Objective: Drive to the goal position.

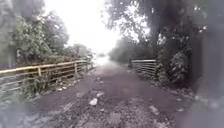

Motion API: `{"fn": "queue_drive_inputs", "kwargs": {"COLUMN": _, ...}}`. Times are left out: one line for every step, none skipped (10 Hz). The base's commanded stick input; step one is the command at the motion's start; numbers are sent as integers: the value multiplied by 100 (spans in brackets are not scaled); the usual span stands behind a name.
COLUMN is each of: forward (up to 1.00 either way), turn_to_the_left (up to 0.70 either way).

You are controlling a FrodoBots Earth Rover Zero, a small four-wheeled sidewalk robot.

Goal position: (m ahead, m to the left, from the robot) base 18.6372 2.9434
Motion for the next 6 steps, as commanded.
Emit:
{"fn": "queue_drive_inputs", "kwargs": {"forward": 70, "turn_to_the_left": -32}}
{"fn": "queue_drive_inputs", "kwargs": {"forward": 70, "turn_to_the_left": 0}}
{"fn": "queue_drive_inputs", "kwargs": {"forward": 70, "turn_to_the_left": 0}}
{"fn": "queue_drive_inputs", "kwargs": {"forward": 70, "turn_to_the_left": 0}}
{"fn": "queue_drive_inputs", "kwargs": {"forward": 70, "turn_to_the_left": 0}}
{"fn": "queue_drive_inputs", "kwargs": {"forward": 70, "turn_to_the_left": 0}}
